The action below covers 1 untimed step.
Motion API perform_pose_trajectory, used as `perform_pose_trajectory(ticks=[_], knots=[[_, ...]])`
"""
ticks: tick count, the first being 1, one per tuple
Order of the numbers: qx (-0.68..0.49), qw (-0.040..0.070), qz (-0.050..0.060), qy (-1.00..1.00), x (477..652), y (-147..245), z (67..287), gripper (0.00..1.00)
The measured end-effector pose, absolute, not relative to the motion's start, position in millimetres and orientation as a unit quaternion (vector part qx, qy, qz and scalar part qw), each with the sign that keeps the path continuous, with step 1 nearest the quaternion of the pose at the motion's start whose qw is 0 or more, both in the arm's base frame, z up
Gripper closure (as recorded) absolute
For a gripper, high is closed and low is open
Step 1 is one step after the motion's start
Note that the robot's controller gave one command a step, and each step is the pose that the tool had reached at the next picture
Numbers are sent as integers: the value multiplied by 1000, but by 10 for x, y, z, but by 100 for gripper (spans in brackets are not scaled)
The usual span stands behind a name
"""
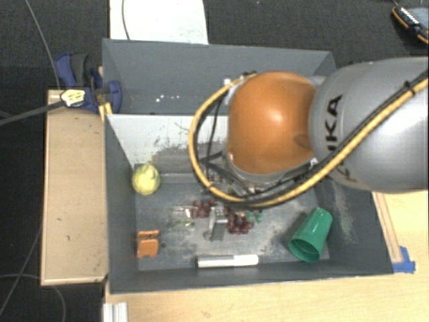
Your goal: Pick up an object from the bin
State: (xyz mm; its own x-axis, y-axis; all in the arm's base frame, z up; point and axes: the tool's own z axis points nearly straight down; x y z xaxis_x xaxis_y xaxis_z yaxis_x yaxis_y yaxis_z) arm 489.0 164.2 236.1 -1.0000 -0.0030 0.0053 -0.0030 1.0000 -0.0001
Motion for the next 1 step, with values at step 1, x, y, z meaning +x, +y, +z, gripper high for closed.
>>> perform_pose_trajectory(ticks=[1], knots=[[-2,-1,-1,-1000,4909,1632,2398,0]])
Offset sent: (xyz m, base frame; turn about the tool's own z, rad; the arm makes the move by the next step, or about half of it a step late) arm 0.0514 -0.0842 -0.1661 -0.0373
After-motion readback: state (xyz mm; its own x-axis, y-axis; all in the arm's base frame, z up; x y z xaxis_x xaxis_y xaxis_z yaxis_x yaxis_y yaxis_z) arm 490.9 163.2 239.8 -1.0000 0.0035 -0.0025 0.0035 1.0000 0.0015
